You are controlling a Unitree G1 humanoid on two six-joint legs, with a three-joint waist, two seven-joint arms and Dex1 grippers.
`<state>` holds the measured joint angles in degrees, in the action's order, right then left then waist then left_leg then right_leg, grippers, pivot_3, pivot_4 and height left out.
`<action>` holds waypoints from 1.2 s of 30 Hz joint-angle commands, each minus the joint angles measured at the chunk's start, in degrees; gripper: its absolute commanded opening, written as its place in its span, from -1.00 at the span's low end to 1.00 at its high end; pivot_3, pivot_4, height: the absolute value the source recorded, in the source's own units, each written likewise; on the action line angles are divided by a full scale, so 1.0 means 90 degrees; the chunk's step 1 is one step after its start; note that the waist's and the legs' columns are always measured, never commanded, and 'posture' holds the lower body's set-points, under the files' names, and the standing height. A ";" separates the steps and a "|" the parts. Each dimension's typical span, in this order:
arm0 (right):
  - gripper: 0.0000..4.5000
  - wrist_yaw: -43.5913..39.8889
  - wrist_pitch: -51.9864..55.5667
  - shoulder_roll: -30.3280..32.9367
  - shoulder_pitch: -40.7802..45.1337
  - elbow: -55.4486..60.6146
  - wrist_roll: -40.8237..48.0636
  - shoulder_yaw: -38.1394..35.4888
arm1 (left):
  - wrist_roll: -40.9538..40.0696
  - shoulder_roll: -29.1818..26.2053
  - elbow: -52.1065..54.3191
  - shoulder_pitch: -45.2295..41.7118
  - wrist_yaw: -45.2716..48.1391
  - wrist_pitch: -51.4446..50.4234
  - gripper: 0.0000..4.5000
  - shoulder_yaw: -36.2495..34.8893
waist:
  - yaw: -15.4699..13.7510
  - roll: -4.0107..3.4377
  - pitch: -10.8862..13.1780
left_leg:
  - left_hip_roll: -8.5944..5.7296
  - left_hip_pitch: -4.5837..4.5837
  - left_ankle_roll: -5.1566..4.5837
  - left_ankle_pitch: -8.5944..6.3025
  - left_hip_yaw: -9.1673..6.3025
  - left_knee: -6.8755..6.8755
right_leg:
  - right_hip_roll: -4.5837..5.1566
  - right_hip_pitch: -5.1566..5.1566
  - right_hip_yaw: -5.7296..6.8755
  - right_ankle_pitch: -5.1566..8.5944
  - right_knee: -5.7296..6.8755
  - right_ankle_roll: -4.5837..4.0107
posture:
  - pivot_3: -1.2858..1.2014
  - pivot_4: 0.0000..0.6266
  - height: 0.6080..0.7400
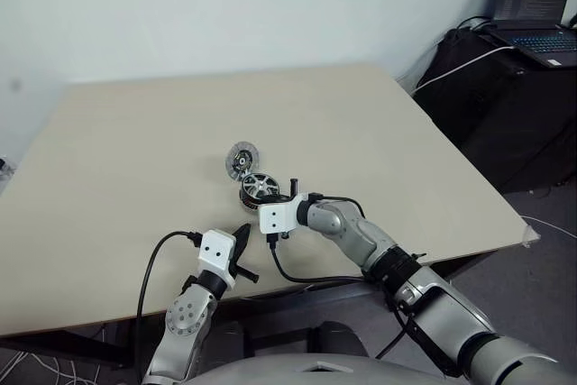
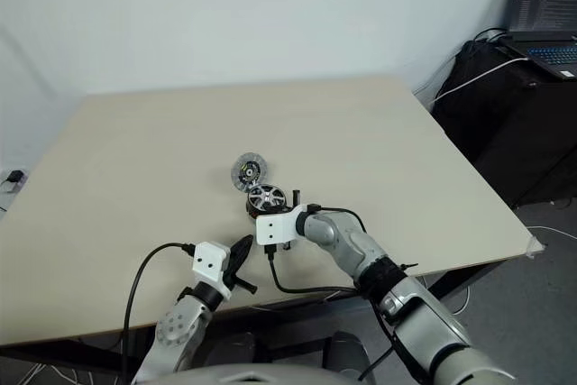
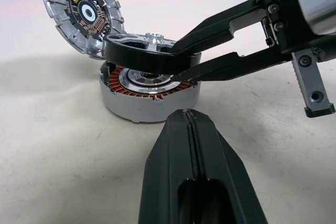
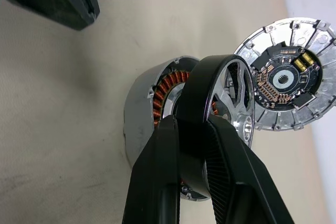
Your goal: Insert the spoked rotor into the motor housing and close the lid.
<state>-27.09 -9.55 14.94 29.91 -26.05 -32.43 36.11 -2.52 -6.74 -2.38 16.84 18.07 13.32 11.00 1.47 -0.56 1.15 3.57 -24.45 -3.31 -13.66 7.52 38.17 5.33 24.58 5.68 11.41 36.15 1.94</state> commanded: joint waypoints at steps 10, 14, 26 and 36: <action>-0.25 -0.0017 -0.0139 -0.0086 0.0282 -0.0095 0.0067 -0.0159 | -0.0008 0.0104 0.0402 0.0006 0.0047 0.0077 -1.00 0.0155 | 0.0002 -0.0001 -0.0001 | 0.0000 0.0003 0.0001 0.0000 0.0001 0.0002 | 0.0000 -0.0002 -0.0001 0.0000 0.0004 0.0000 | 0.03 -1.00 1.00; -0.13 -0.0196 -0.0130 -0.0063 0.0195 0.0147 0.0195 -0.0215 | -0.0005 0.0116 0.0554 0.0016 0.0025 -0.0064 -1.00 0.0178 | 0.0005 -0.0001 -0.0002 | 0.0000 0.0006 0.0000 0.0000 0.0002 0.0002 | 0.0000 -0.0002 -0.0003 0.0000 0.0006 0.0000 | 0.03 -1.00 1.00; -0.13 -0.0818 0.0335 -0.0061 -0.0389 0.1511 0.1122 -0.0698 | -0.0071 0.0068 0.0817 0.0055 0.0090 -0.0273 -1.00 0.0181 | -0.0019 0.0001 -0.0002 | 0.0001 0.0006 0.0000 0.0000 -0.0001 0.0002 | 0.0001 -0.0002 -0.0003 0.0000 0.0007 0.0000 | 0.03 -1.00 1.00; -0.99 0.0441 0.2128 -0.1525 -0.0621 0.0838 0.2065 -0.1846 | 0.0086 0.0033 0.1482 0.0106 -0.0021 -0.0735 -1.00 0.0310 | -0.0015 0.0003 -0.0006 | 0.0003 0.0006 0.0001 0.0000 -0.0001 0.0002 | 0.0001 0.0001 -0.0004 0.0001 0.0015 -0.0001 | 0.03 -1.00 1.00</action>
<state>-25.13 8.06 2.21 23.37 -17.77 -15.68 21.40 -2.21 -6.41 7.38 18.17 18.32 7.28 13.33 1.34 -0.54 1.10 3.60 -24.40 -3.30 -13.66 7.51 38.18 5.34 24.60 5.65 11.41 36.29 1.93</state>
